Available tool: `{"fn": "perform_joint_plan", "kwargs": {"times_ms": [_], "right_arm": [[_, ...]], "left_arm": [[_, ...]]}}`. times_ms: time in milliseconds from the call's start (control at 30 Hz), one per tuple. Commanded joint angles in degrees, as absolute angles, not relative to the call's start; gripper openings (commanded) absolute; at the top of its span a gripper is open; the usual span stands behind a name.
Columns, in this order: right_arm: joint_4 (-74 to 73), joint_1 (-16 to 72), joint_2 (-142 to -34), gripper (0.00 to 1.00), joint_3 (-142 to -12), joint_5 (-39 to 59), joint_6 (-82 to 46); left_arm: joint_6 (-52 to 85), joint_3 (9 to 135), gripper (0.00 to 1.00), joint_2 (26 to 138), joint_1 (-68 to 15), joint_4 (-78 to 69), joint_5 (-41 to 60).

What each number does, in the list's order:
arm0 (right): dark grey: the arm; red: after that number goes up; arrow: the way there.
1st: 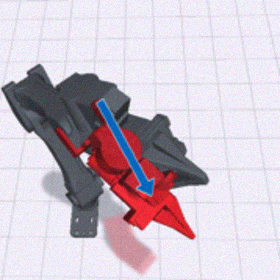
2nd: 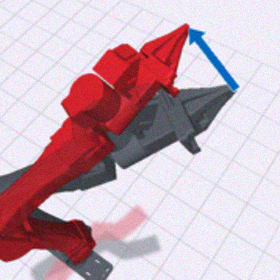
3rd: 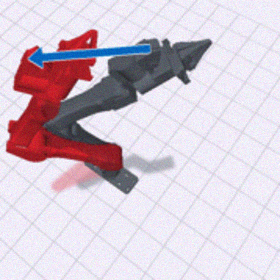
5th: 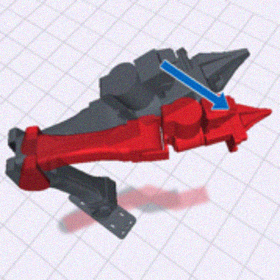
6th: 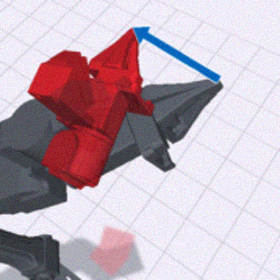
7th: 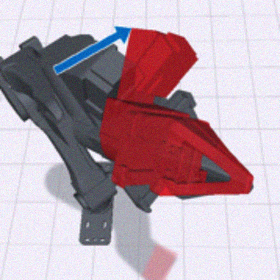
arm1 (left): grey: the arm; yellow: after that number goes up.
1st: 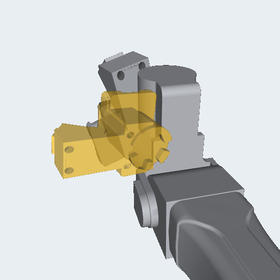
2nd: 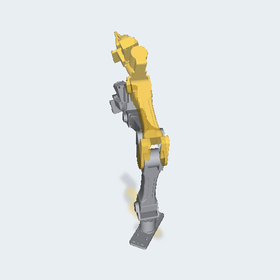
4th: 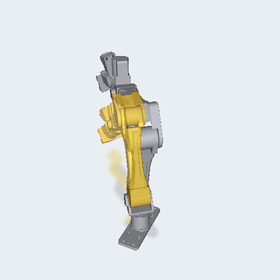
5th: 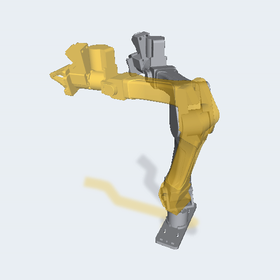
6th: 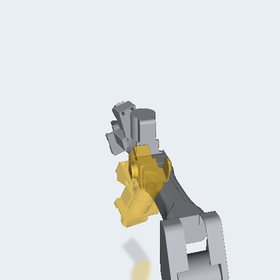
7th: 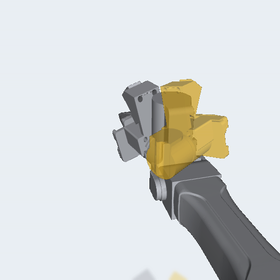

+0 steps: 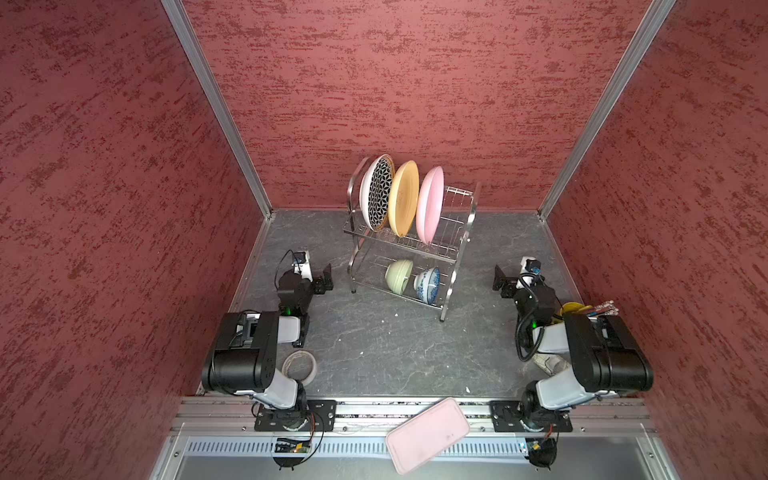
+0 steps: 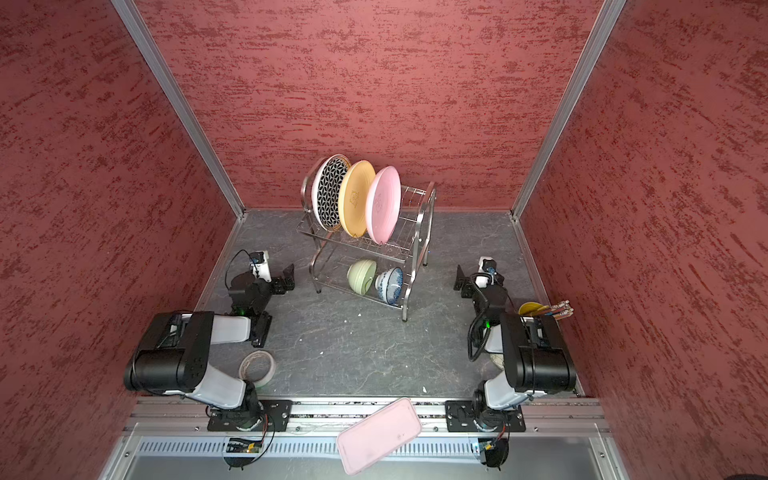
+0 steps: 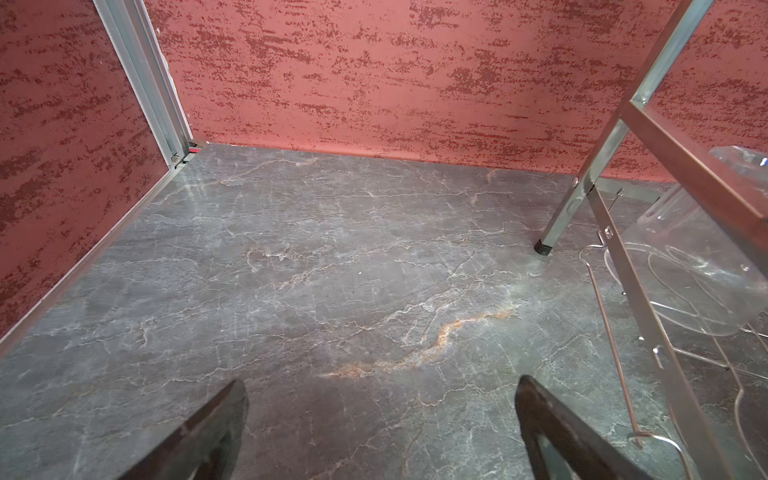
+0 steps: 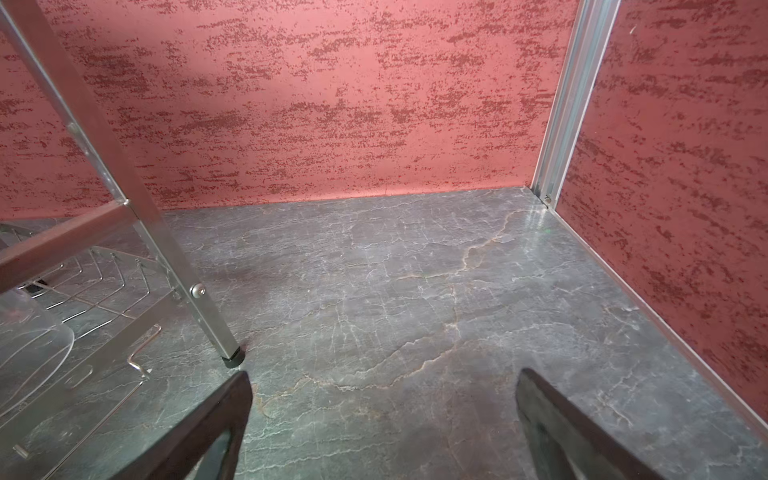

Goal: Unload the mixed dishes from the dish rack

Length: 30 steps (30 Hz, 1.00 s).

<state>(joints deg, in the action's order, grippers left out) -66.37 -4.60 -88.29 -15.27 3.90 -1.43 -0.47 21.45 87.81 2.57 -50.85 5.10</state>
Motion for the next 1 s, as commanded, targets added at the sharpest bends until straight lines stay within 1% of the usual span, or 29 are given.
{"fn": "perform_joint_plan", "kwargs": {"times_ms": [0, 200, 267, 333, 900, 967], "right_arm": [[-66.6, -4.5, -88.5, 0.99, -15.9, 4.6, -0.8], [-66.1, -4.5, -88.5, 0.99, -16.1, 4.0, -1.1], [-65.3, -4.5, -88.5, 0.99, -16.5, 1.0, -2.2], [-65.9, -4.5, -88.5, 0.99, -16.2, 0.5, -2.3], [-65.7, -4.5, -88.6, 0.99, -16.4, 0.3, -2.4], [-66.6, -4.5, -87.8, 0.99, -15.6, -2.1, -3.2]], "left_arm": [[-0.5, 22.0, 0.99, 87.8, 2.7, -50.8, 5.5], [-0.4, 21.9, 0.99, 87.8, 2.9, -50.7, 5.9], [-0.4, 21.9, 1.00, 87.8, 2.8, -50.7, 5.9], [-0.4, 21.9, 1.00, 87.8, 2.8, -50.7, 5.9], [-0.4, 21.9, 0.99, 87.8, 2.8, -50.7, 5.9], [-0.6, 21.8, 0.99, 87.7, 2.8, -51.0, 6.1]]}}
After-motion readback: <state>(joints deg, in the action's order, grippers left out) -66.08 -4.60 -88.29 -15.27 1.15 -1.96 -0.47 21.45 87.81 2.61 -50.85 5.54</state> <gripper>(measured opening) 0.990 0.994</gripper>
